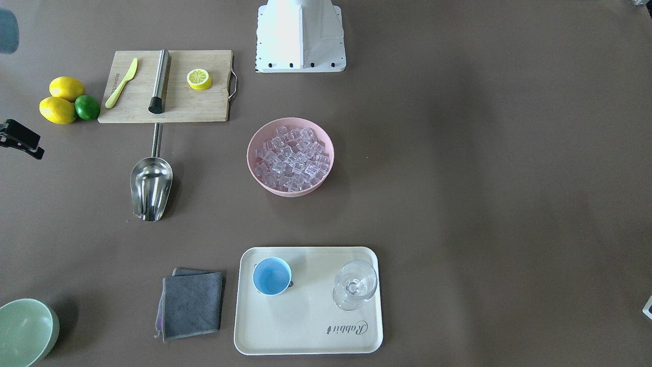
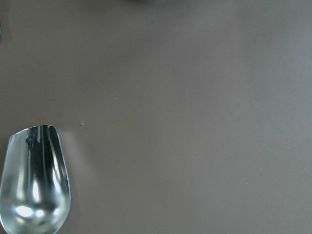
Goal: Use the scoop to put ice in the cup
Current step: 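Grasp the steel scoop handle with the right gripper while the left arm moves in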
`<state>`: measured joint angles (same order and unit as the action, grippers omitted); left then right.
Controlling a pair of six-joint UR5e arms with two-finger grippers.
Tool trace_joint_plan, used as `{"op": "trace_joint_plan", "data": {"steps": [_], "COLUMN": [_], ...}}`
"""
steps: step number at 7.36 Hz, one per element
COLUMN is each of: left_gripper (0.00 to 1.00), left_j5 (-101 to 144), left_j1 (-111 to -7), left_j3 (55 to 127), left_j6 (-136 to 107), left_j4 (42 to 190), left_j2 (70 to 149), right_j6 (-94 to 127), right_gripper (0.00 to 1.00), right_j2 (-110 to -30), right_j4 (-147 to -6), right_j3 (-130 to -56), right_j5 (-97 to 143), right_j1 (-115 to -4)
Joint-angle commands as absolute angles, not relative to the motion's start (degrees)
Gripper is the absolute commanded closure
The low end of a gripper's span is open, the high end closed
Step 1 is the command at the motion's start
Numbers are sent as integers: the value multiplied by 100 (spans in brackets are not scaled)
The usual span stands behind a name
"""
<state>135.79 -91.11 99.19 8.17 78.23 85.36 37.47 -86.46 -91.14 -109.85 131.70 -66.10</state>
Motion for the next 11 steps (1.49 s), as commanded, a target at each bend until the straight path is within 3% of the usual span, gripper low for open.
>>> {"op": "trace_joint_plan", "data": {"steps": [1, 3, 6, 11], "left_gripper": [2, 2, 2, 2], "left_j5": [13597, 13806, 14150, 14212], "left_j1": [-9079, -9027, -8062, -6710], "left_j3": [9879, 9914, 10299, 10905], "left_j6": [826, 852, 817, 861], "left_j4": [7892, 8426, 9052, 10125], "left_j2": [8604, 8596, 8613, 8955], "right_j6": [5330, 5511, 6123, 6222], "right_gripper": [0, 0, 1, 3], "right_j2": [-8482, -8516, -8525, -8464], "right_j4": [-9010, -8281, -7869, -7444], "right_j3": [-11442, -11373, -11173, -10793], "right_j5": [12431, 11807, 11172, 11171], "right_j1": [-5147, -4258, -3403, -3375]}}
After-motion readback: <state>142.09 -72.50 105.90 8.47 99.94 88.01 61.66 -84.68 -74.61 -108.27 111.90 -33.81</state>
